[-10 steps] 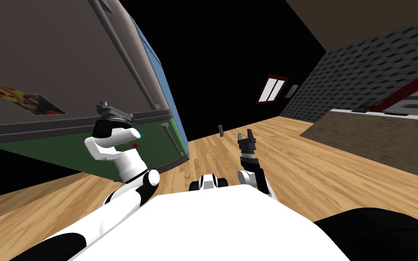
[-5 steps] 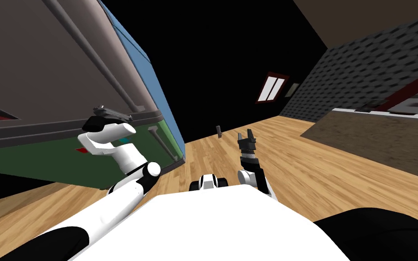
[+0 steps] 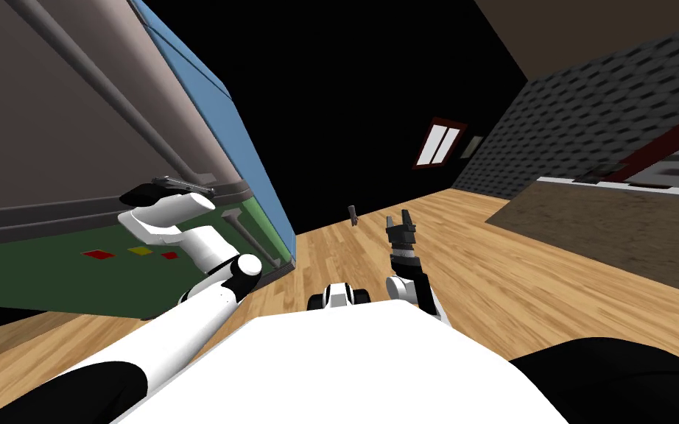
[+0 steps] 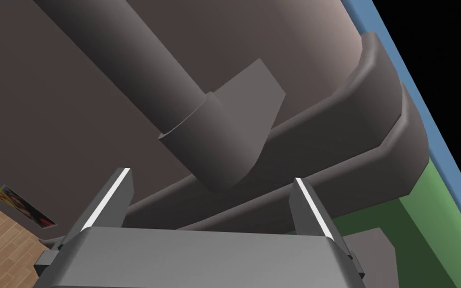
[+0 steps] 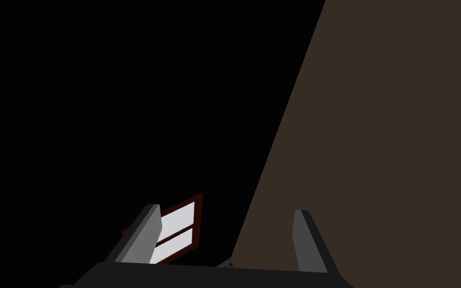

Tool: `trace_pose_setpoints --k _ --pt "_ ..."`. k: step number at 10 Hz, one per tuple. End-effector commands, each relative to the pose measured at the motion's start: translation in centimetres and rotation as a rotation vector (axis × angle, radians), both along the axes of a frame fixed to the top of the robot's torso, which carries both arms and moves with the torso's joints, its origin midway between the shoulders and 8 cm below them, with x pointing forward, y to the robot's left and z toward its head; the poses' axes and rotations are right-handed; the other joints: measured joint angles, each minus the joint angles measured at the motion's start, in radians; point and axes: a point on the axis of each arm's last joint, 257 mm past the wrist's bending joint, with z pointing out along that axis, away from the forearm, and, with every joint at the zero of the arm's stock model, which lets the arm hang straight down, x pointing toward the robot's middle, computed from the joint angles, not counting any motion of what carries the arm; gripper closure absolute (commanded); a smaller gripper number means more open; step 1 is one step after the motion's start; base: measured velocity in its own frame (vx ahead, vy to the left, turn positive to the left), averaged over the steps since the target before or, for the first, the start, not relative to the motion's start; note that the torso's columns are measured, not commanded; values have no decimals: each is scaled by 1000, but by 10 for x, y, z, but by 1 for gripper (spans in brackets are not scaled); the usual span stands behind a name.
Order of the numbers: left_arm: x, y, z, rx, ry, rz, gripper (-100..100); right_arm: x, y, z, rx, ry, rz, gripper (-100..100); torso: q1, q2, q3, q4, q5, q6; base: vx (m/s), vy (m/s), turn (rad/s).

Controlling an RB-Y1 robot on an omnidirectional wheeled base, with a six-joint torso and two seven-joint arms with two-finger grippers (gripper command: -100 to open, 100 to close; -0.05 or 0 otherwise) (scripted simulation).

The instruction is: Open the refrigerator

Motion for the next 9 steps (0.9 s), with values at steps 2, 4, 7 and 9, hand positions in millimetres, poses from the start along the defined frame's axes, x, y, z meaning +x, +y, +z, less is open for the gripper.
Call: trace_pose_setpoints --k 2,4,7,9 --pt "0 0 -1 -6 0 -1 100 0 0 0 0 0 0 0 5 4 2 1 2 0 8 -9 5" --pt "11 -12 2 -3 -3 -37 100 0 0 0 0 0 0 0 7 7 3 1 3 1 -212 91 -31" --pt "33 -39 4 -1 -3 -112 100 0 0 0 0 -1 0 0 4 10 6 3 1 -1 -359 112 -6" --pt "43 -52 5 -1 -3 -149 100 0 0 0 0 0 0 0 0 -4 -3 -2 0 0 -284 117 -11"
